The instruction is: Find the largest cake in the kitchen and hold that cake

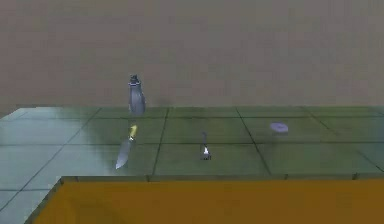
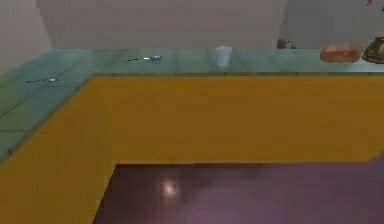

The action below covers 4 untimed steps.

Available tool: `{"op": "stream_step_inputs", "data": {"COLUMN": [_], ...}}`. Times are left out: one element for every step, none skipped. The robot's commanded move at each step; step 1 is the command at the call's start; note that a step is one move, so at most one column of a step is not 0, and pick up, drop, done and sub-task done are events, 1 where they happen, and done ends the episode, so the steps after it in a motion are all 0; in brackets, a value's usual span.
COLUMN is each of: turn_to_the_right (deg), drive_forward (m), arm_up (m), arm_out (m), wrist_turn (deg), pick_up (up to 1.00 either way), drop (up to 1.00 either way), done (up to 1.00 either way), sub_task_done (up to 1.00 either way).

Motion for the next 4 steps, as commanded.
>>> {"op": "stream_step_inputs", "data": {"turn_to_the_right": [-12.0, 0.0, -45.0, -45.0], "drive_forward": [0.00, 0.15, 0.00, 0.00], "arm_up": [0.00, 0.00, 0.00, 0.00], "arm_out": [0.00, 0.00, 0.00, 0.00], "wrist_turn": [0.0, 0.0, 0.0, 0.0], "pick_up": [0.00, 0.00, 0.00, 0.00], "drop": [0.00, 0.00, 0.00, 0.00], "done": [0.00, 0.00, 0.00, 0.00], "sub_task_done": [0.00, 0.00, 0.00, 0.00]}}
